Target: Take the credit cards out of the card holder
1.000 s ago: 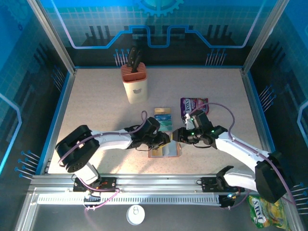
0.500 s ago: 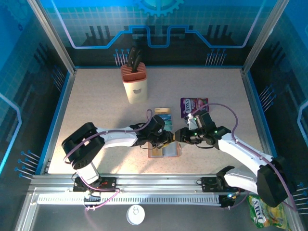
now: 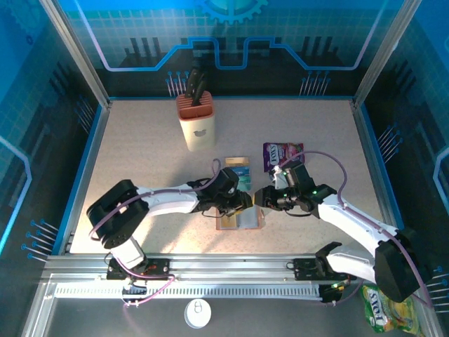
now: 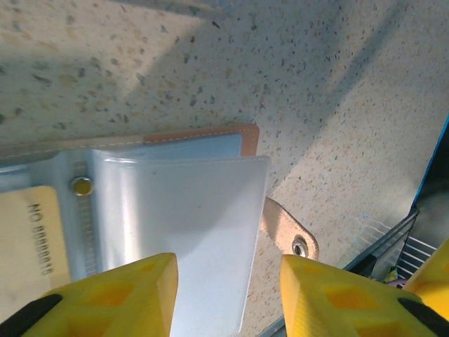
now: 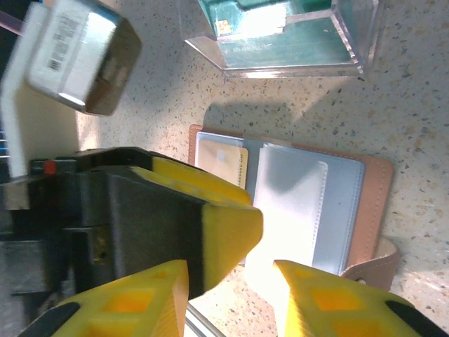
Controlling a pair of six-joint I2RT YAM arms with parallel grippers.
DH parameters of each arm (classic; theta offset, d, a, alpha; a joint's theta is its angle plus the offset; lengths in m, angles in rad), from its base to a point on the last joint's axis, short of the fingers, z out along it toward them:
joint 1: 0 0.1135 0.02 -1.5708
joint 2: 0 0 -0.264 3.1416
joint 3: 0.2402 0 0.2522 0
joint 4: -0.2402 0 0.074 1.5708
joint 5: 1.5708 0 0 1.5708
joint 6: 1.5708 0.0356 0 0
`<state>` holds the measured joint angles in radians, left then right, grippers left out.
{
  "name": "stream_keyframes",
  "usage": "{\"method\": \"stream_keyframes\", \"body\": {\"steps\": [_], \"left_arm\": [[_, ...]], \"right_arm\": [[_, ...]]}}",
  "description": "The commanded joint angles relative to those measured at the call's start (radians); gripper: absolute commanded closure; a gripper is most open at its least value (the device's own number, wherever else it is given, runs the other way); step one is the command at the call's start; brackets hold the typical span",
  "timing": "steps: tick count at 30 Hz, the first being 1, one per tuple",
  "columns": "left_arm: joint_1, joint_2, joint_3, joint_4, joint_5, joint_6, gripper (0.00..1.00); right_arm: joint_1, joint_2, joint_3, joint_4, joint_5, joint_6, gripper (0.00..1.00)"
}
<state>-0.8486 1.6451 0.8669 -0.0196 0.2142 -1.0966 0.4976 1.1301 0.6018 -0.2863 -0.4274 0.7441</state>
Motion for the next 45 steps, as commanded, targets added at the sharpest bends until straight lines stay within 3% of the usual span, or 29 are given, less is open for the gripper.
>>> {"method": "stream_keyframes", "body": {"steps": [1, 8, 17, 23, 31, 45], "left_arm": [[0.017, -0.076, -0.014, -0.083, -0.039, 0.054, 0.62], [0.052, -0.191, -0.113, -0.115, -0.083, 0.057, 0.78], [0.072, -0.307, -0.227, -0.155, -0.132, 0.054, 0.89], [0.092, -0.347, -0.292, -0.138, -0.137, 0.041, 0.93], [0.098, -0.303, -0.293, -0.101, -0.097, 0.050, 0.95], [0.098, -0.216, -0.261, -0.040, -0.036, 0.067, 0.97]], "right_arm": [[0.020, 0.023, -0.003, 0.028, -0.014, 0.023, 0.64], [0.099, 0.125, 0.036, 0.075, -0.005, 0.046, 0.67], [0.199, 0.274, 0.059, 0.199, 0.006, 0.101, 0.70], [0.207, 0.331, 0.014, 0.281, 0.009, 0.118, 0.72], [0.201, 0.387, -0.013, 0.260, 0.051, 0.083, 0.72], [0.201, 0.346, 0.008, 0.225, 0.057, 0.078, 0.73]]}}
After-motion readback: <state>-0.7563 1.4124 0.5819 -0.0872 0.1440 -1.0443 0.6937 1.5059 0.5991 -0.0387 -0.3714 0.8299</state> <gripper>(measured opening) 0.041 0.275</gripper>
